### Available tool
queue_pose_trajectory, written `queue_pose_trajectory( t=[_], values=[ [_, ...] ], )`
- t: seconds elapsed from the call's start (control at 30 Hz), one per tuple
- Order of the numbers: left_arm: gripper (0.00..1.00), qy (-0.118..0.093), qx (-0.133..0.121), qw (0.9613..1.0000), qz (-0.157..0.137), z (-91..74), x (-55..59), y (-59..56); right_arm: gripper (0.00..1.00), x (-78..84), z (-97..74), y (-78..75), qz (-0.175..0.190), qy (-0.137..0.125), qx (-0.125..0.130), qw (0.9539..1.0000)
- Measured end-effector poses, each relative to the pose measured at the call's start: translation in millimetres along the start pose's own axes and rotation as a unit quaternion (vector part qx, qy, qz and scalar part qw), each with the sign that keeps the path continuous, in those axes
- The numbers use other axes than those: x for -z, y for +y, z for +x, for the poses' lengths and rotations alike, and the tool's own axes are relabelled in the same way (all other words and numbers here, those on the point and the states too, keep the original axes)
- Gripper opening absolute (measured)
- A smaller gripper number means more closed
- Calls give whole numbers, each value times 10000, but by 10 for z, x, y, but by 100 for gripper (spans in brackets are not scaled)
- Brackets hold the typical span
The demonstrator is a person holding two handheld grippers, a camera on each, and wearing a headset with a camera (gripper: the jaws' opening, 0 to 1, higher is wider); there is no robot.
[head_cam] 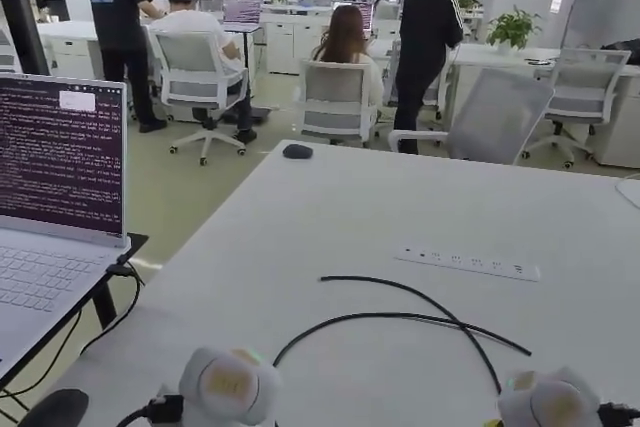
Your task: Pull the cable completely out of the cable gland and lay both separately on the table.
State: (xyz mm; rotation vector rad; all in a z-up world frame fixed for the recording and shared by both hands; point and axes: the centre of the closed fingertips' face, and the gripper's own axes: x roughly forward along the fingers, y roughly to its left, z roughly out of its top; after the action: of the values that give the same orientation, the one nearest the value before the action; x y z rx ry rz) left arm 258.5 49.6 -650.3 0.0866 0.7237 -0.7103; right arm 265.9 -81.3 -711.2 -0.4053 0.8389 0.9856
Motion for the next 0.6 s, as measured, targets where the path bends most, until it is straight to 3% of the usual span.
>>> queue_pose_trajectory(
  t=[0.13, 0.3, 0.6],
  values=[
    [89, 94, -8, 9999, -50, 9, 44, 11, 68, 47, 141, 102, -204, 154, -220, 9994],
    [89, 168, 27, 9992, -354, 12, 96, 39, 68, 83, 193, 147, -347, 296, -327, 9984],
    [89, 398, 132, 9987, -281, 43, 188, -34, 66, 91, 208, 127, -244, 248, -352, 9988]
  ],
)
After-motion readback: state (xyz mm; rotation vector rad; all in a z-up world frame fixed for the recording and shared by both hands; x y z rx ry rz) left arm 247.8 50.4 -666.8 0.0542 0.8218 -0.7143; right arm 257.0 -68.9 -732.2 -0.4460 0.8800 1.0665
